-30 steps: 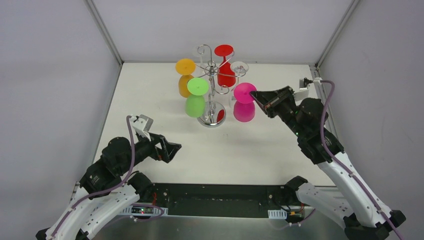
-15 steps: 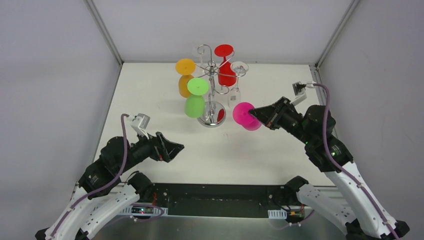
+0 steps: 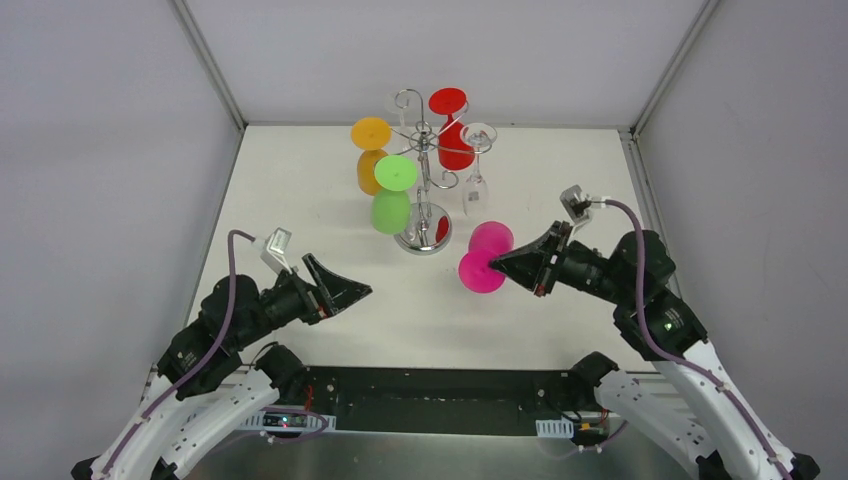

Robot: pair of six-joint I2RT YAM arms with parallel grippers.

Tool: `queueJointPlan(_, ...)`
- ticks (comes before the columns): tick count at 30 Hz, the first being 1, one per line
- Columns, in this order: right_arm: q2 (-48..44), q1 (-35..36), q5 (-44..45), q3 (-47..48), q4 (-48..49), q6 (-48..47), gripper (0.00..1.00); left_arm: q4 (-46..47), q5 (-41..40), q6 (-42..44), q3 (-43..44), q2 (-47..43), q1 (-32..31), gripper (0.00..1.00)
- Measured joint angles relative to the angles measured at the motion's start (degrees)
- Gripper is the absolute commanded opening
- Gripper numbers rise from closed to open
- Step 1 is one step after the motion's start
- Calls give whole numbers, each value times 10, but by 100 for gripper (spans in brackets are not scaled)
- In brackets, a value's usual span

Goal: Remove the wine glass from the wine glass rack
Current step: Place the wine glass at the center of the board.

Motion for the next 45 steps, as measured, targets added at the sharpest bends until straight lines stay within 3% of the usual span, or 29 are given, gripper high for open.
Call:
queueJointPlan(5, 0, 29, -49, -30, 38, -54, 0, 1, 8, -72, -24, -6, 0, 99)
queueJointPlan(11, 21, 121, -48, -38, 55, -149, 0, 3, 28, -118, -36, 2, 0, 99)
queueJointPlan(20, 107, 381, 94, -30, 55, -337, 0, 17, 53, -150, -46, 3, 0, 99)
queueJointPlan(23, 132, 424, 141, -30, 67, -379, 0, 20, 64, -155, -50, 0, 0, 99)
queueJointPlan(33, 212, 489, 269, -21, 150, -472, 0, 27, 89, -164, -73, -29, 0, 99)
queueJointPlan(45, 287, 522, 311, 12, 199, -519, 0, 38, 111, -158, -74, -25, 0, 90)
